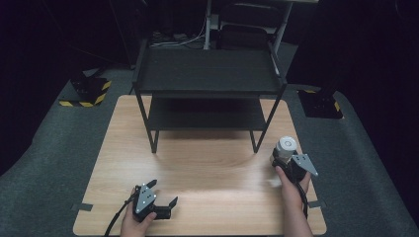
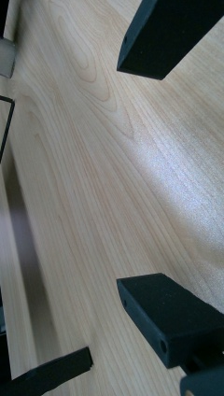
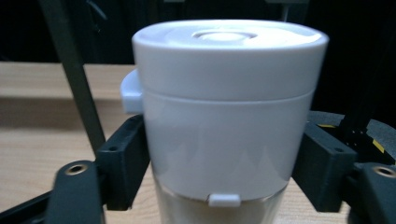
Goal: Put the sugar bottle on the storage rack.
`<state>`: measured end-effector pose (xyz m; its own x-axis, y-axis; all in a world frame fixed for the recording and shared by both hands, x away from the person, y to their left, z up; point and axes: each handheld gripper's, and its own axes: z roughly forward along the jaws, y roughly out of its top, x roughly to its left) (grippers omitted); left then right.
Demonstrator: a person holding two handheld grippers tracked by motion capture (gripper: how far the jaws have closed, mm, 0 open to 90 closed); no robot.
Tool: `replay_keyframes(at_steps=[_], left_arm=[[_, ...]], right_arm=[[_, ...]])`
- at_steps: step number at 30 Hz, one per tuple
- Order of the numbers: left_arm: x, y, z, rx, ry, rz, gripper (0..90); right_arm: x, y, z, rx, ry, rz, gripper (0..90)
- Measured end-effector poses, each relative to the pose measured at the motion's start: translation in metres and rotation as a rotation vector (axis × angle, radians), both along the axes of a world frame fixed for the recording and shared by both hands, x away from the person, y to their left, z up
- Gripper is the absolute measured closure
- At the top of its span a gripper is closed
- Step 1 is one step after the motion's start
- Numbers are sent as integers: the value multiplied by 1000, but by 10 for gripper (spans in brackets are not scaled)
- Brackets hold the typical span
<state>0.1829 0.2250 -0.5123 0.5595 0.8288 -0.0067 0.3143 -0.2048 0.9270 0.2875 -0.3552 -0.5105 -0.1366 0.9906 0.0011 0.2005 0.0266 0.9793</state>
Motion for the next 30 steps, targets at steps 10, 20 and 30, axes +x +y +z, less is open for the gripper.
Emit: replay_keyframes(at_steps=[10, 20, 30], left_arm=[[1, 0, 0, -3, 7, 3, 5], [1, -1, 1, -1, 9, 6, 5], [1, -1, 1, -2, 13, 6, 5]], right_arm=[[0, -1, 5, -19, 1, 26, 313], [-14, 2, 13, -22, -16, 40, 313], [-42, 17, 28, -12, -37, 115, 313]])
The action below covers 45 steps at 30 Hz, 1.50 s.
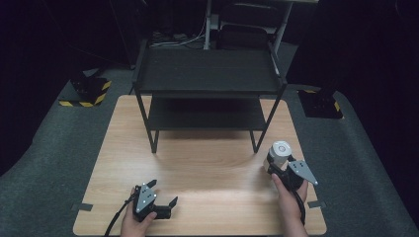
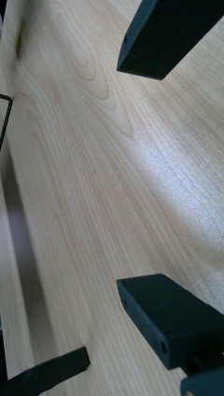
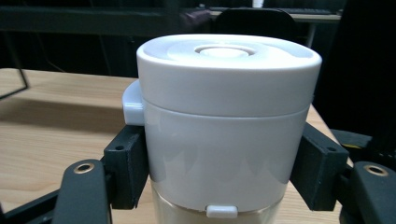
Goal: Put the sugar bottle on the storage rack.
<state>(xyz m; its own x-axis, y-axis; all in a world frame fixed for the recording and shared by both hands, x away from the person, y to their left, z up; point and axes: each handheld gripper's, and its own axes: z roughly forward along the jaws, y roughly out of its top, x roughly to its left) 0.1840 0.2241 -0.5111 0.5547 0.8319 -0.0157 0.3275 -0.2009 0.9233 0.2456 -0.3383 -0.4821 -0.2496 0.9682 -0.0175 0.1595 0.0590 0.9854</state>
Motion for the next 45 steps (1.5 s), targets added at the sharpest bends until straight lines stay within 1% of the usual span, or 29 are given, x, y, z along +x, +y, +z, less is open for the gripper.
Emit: replay_keyframes(at_steps=[6, 10, 12, 14, 17, 21, 22, 24, 26, 27, 28, 29, 31, 32, 36, 39, 40, 42, 45], left_arm=[[0, 1, 0, 3, 1, -3, 5], [1, 1, 1, 1, 3, -4, 5], [0, 1, 0, 1, 3, -5, 5], [0, 1, 0, 1, 3, -5, 5], [0, 1, 0, 1, 3, -4, 5], [0, 1, 0, 3, 1, -4, 5], [0, 1, 0, 3, 1, -4, 5], [0, 1, 0, 3, 1, -4, 5], [0, 1, 0, 3, 0, -4, 5], [0, 1, 0, 4, 0, -4, 5], [-1, 1, 0, 5, -3, -5, 5], [-1, 1, 0, 5, -3, -5, 5], [0, 1, 0, 5, -2, -5, 5], [0, 1, 0, 5, -1, -4, 5], [-1, 1, 0, 7, -3, -5, 5], [-1, 1, 0, 4, -3, -4, 5], [-1, 1, 0, 4, -3, -4, 5], [-1, 1, 0, 2, -5, -5, 5], [-1, 1, -1, 1, -6, -4, 5]], right_arm=[[-9, 10, 9, -2, -8, 34, 313], [-13, 17, 14, 11, -9, 55, 313], [-16, 22, 20, 6, -13, 71, 313], [-16, 24, 22, 9, -13, 78, 313], [-16, 32, 32, -1, -14, 97, 313], [-14, 39, 44, 1, -21, 121, 313], [-14, 39, 44, 1, -21, 121, 313], [-12, 46, 53, -1, -31, 136, 313], [-10, 49, 56, -2, -35, 142, 313], [-7, 52, 63, 6, -33, 154, 313], [-5, 55, 67, 11, -30, 158, 313], [-5, 55, 67, 11, -30, 158, 313], [-1, 60, 74, 15, -29, 164, 313], [2, 64, 80, 19, -30, 167, 313], [9, 73, 94, 23, -40, 174, 313], [17, 79, 103, 28, -42, 186, 313], [17, 79, 103, 28, -42, 186, 313], [24, 86, 110, 24, -50, 193, 313], [28, 90, 114, 24, -54, 197, 313]])
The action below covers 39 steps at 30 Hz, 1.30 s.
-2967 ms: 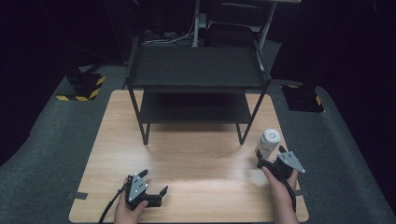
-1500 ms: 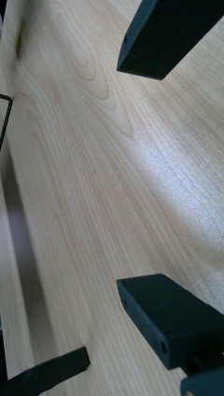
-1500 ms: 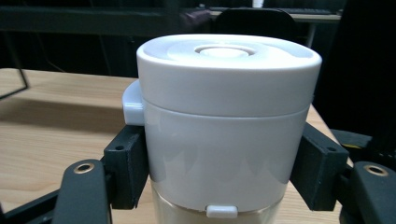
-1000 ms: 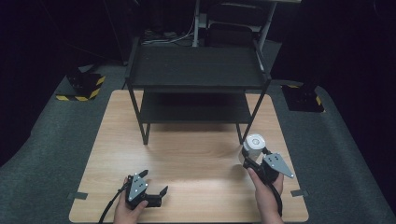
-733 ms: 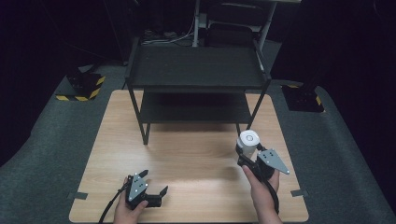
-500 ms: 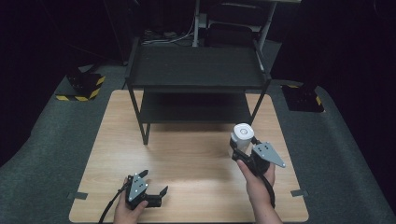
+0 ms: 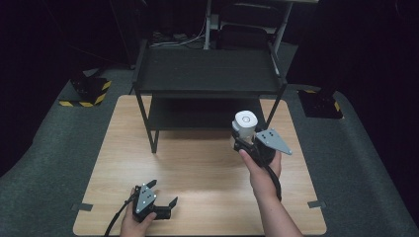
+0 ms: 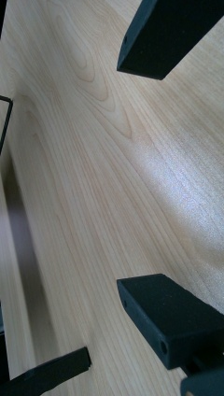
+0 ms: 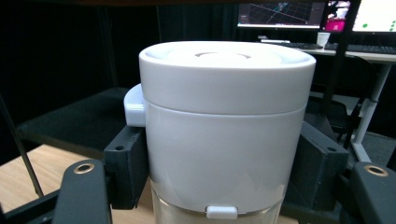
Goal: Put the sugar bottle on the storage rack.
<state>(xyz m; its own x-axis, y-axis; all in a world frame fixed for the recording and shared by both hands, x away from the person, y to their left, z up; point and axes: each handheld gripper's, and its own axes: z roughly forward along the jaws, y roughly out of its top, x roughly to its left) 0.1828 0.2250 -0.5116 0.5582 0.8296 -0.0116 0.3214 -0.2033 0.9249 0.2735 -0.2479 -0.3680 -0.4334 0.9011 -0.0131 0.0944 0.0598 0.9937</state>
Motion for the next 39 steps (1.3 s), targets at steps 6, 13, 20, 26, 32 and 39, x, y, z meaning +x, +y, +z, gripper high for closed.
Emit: replay_keyframes(at_steps=[6, 13, 20, 26, 32, 39], left_arm=[[0, 1, 0, -1, -1, -3, 5], [0, 1, 0, 0, -1, -6, 5], [0, 1, 0, 2, -2, -8, 5], [1, 2, -1, -3, -4, -12, 5], [1, 3, -1, -5, -2, -15, 5], [1, 3, 0, -6, -1, -15, 5]], right_arm=[[14, 13, 9, 7, -1, 11, 313], [29, 24, 11, 9, 0, 7, 313], [50, 37, 11, 0, -4, -13, 313], [71, 46, 6, -7, -15, -35, 312], [84, 49, -3, 7, -26, -45, 313], [91, 53, -7, 20, -44, -58, 313]])
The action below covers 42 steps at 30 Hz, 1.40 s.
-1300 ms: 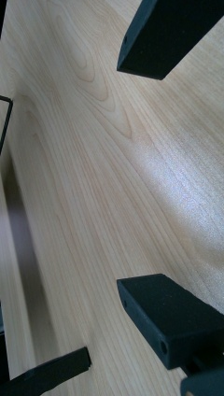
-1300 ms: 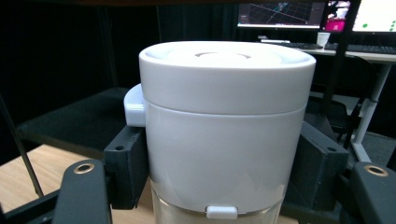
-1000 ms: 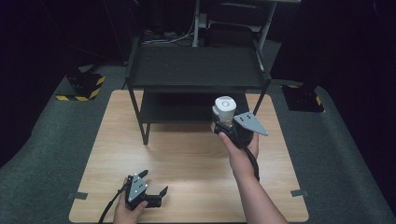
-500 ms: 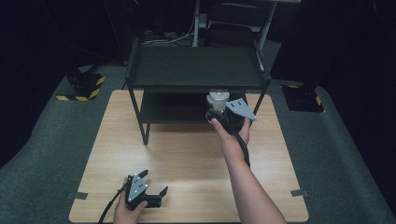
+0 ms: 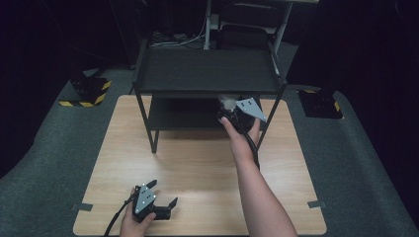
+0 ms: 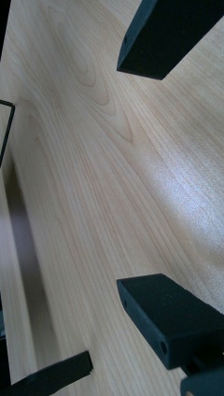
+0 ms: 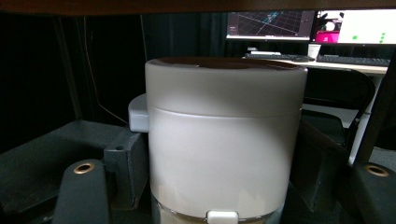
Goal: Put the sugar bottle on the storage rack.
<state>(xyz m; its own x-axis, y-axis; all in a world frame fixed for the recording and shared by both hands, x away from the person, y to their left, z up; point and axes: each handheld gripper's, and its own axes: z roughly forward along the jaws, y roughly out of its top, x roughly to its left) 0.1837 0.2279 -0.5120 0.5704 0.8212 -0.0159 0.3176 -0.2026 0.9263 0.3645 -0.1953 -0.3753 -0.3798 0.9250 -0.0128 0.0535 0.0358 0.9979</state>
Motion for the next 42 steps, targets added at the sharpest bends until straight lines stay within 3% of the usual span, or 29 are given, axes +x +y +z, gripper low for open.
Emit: replay_keyframes(at_steps=[10, 20, 27, 32, 38, 39, 40, 42], left_arm=[[0, 1, 0, -8, 3, 0, 5], [0, 1, -1, -8, 1, -1, 5], [0, 1, 0, -7, 2, -1, 5], [0, 1, 0, -7, 1, -1, 5], [0, 1, -1, -10, -1, -1, 5], [0, 1, -1, -8, -3, -1, 5], [0, 1, -1, -8, -3, -1, 5], [0, 1, -1, -10, -2, -1, 5]], right_arm=[[8, 5, -2, 13, -28, 2, 313], [8, 6, -3, 5, -14, 8, 313], [4, 7, -15, 11, -49, 0, 284], [4, 5, -14, 11, -47, 7, 281], [2, 3, -14, 27, -37, 1, 180], [2, 2, -15, 35, -32, 6, 168], [2, 0, -15, 32, -33, 12, 102], [1, -2, -15, 23, -33, 32, 98]])
